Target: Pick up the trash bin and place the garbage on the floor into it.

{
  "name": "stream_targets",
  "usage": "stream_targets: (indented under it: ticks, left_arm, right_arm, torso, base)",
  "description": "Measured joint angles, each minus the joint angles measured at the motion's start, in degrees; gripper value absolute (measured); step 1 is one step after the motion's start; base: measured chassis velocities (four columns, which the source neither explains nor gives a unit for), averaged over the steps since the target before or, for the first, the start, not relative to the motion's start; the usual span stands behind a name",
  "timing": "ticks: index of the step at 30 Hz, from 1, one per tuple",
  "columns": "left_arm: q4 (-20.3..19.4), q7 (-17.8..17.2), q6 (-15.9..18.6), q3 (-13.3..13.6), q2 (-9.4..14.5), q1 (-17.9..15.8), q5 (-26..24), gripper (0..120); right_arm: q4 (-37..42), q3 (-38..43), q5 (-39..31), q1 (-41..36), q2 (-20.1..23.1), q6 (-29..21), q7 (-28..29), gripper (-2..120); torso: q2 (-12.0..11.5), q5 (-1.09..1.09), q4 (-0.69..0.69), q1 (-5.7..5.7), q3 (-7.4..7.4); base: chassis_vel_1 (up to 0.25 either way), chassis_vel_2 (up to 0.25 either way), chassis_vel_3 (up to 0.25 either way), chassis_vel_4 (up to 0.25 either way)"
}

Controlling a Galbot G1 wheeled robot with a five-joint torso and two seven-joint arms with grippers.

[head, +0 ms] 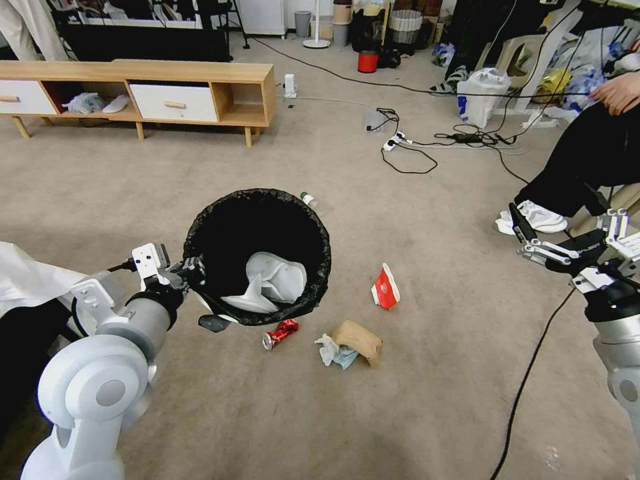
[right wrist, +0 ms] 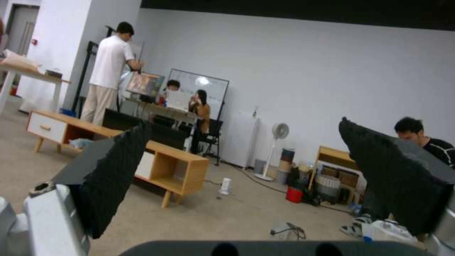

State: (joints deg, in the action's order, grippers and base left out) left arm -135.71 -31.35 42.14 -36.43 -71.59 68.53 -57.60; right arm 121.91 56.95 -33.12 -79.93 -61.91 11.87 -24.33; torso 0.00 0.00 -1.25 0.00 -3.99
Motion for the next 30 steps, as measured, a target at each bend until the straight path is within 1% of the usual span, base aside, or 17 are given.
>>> stream_targets:
  ticks: [30]
  left_arm:
    - [-0.2,0.0,0.0,0.1,-0.1,0.5,0.0,3]
  right_arm:
    - [0.1,0.0,0.0,0.0,-0.1,0.0,0.0,100]
  torso:
    - [0.0,0.0,0.01,0.0,0.0]
  base:
    - [-0.071,0.073,0.07,-0.073]
